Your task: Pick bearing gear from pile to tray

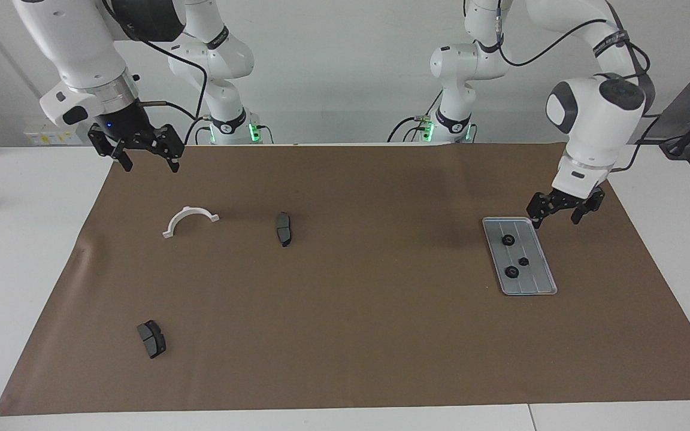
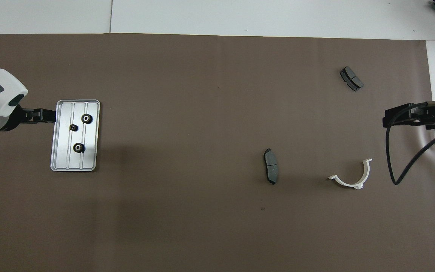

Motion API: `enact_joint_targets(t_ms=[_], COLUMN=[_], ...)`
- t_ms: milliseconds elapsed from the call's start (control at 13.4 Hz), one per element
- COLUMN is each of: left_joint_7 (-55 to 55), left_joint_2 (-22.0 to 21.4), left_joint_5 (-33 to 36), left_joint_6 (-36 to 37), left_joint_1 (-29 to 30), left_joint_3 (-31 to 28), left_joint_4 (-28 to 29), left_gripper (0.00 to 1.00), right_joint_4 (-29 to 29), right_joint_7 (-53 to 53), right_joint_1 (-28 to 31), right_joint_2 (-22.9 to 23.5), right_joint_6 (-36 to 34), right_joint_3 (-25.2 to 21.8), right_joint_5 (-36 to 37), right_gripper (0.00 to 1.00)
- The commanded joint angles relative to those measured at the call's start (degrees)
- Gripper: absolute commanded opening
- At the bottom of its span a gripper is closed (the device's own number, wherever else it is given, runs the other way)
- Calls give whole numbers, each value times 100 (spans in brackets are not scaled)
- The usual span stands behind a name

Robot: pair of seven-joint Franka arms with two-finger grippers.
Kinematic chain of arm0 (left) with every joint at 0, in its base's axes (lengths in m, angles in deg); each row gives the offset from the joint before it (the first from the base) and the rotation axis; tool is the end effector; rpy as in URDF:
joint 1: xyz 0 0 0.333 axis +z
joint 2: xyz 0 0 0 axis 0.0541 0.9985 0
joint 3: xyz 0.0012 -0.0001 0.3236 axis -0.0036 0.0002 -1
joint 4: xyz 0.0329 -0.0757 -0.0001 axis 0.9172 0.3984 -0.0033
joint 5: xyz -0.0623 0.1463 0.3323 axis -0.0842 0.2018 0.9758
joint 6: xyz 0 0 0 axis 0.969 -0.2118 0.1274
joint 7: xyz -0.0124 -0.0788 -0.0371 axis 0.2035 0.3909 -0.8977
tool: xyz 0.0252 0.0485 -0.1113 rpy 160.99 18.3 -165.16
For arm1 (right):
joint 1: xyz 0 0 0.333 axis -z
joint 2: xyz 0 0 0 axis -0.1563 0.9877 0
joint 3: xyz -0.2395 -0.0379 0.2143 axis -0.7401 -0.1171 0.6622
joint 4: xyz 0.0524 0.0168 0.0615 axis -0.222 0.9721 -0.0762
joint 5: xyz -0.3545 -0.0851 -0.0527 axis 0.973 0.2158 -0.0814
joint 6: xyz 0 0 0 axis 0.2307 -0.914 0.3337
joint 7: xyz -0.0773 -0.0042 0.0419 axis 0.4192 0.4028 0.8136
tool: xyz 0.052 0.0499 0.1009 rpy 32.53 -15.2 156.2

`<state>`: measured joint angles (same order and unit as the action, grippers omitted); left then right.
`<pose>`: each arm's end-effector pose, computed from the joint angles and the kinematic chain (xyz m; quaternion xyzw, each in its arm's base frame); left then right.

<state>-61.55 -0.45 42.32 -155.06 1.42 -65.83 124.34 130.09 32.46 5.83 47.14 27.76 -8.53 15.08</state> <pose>0.5504 0.0135 0.4931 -0.9963 0.0140 -0.0711 0.0461 0.5253 0.0042 0.6068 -0.9994 0.0334 -0.0053 0.0016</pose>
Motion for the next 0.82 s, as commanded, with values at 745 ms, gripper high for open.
enact_joint_targets(t_ms=[745], left_joint_7=[553], left_joint_2=[-241], left_joint_5=[-477], left_joint_6=[2322], left_joint_1=[45], left_joint_3=[83], left_joint_4=[-1641], left_gripper=[100], right_joint_4=[150], right_joint_7=[98], right_joint_1=[105], right_joint_2=[-151], right_joint_6=[-54], right_joint_3=[76], right_joint_5=[-8], right_gripper=[100])
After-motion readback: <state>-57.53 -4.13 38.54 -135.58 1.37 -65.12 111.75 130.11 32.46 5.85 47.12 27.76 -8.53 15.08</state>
